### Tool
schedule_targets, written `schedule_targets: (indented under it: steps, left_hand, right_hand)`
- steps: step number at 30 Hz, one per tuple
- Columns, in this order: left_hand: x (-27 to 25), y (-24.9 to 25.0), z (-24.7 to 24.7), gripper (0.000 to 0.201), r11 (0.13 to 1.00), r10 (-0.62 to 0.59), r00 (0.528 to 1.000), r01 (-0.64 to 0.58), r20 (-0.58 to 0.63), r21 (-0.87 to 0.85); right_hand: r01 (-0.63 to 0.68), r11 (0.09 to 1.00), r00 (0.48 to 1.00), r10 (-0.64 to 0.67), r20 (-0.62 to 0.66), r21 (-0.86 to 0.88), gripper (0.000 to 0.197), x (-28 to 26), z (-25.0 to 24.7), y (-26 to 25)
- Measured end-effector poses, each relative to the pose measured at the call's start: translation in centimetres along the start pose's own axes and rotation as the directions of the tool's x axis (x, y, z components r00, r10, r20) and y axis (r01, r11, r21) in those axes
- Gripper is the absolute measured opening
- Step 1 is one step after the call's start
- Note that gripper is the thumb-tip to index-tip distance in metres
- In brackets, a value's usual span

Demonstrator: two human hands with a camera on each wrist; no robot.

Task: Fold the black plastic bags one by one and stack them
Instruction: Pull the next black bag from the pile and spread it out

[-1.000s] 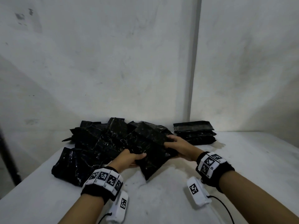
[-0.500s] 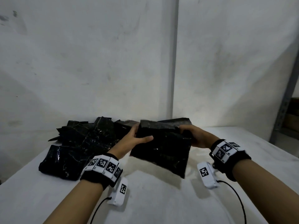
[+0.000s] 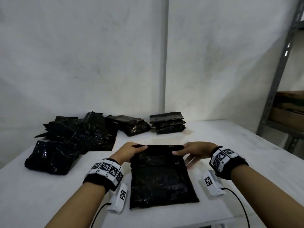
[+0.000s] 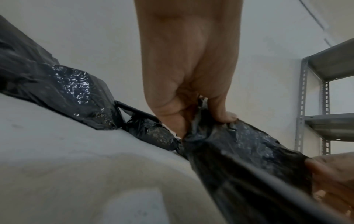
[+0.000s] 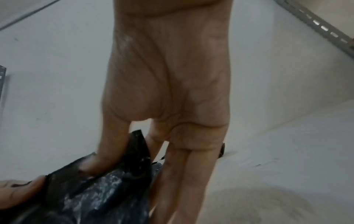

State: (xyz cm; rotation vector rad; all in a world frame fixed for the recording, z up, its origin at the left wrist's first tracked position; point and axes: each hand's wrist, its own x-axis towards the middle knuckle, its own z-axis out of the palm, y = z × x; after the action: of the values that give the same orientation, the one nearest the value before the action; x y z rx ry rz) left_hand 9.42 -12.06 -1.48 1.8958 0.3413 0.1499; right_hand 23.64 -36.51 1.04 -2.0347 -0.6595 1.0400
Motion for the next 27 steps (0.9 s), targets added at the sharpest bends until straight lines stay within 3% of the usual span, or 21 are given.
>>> schedule_targets:
  steps: [6,13,15,18,22,27]
  left_hand:
    - [-0.3,-0.4,-0.4,0.022,0.987,0.001,1.0,-0.002,-0.006,-0.16]
    - [-0.2,-0.9,-1.2,0.009,0.974,-0.002,0.983,-0.04,-0.184,-0.224]
    - [-0.2,-0.8,-1.0,0.012,0.961,0.003,0.987,-0.047,-0.16,-0.274]
    - [0.0,-1.0,-0.8,0.025,0.957,-0.064,0.996,0.044,-0.061,-0.287]
    - [0.4,-1.5,-0.6,0.005,0.957,-0.116,0.992,0.101,-0.039,-0.271]
    - [0.8,-1.5,-0.6,0.011,0.933,-0.152,0.98,0.1,-0.127,-0.347]
  right_hand:
    - [0.166,0.985,0.978,-0.158,-0.133,0.048,0.021,0.7,-0.7,1.5]
    - [0.206,0.962,0.961,-0.165,-0.221,0.18,0.023,1.0,-0.7,2.2]
    - [0.206,0.972,0.94,-0.166,-0.299,0.109,0.022,1.3,-0.6,2.3]
    - [0.223,0.969,0.913,-0.171,-0.37,0.104,0.023,1.8,-0.6,2.5]
    - [0.251,0.933,0.92,-0.147,-0.364,0.257,0.02,2.1,-0.6,2.8]
    - [0.25,0.862,0.941,-0.108,-0.321,0.442,0.025,1.9,-0.3,2.7]
